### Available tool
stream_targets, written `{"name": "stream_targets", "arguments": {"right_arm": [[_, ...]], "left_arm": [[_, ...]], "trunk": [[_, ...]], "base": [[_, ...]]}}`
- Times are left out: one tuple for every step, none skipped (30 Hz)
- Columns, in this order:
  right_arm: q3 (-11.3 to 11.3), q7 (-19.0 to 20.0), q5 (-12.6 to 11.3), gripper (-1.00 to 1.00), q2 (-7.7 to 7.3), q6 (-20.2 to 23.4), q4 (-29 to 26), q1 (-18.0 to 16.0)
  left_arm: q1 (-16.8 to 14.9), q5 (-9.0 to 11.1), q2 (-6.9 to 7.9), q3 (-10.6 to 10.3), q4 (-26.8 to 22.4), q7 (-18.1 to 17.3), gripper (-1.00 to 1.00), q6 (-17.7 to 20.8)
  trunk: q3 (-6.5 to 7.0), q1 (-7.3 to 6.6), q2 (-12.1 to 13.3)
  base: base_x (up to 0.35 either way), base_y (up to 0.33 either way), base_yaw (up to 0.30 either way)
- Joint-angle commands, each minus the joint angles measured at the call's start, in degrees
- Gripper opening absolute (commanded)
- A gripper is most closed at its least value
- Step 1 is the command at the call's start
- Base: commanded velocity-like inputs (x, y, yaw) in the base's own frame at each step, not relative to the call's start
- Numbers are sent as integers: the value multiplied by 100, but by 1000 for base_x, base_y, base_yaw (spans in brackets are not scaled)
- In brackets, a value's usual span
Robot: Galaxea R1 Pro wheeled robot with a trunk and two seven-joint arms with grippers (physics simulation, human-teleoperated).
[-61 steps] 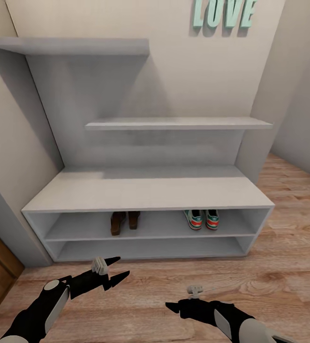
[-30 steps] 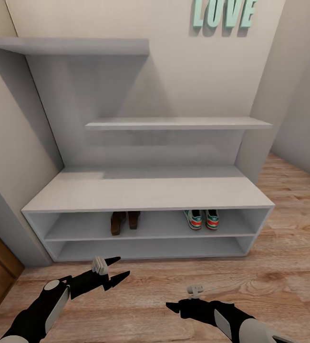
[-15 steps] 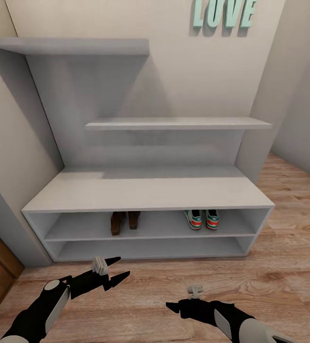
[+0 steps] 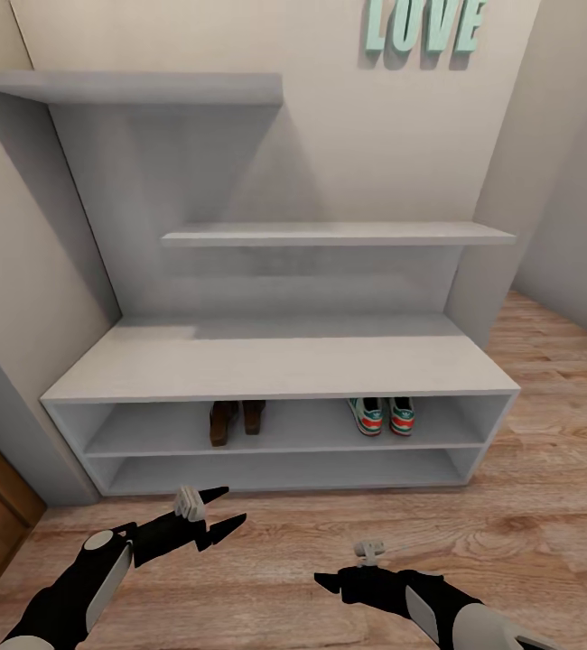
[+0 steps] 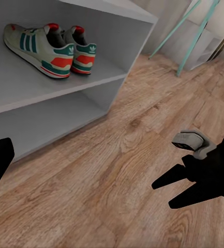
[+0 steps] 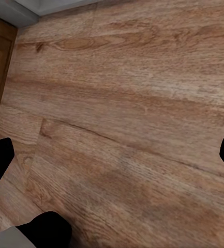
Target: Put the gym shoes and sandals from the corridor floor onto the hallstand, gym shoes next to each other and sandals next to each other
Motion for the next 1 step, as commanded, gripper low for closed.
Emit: {"name": "stream_targets", "arguments": {"right_arm": [[-50,19,47,100,2,29,-11,-1]], "left_arm": [[-4,39,9,-27,5,3,100,-26]], "trunk": [[-5,-1,-2]], "base": [[0,0,0]]}}
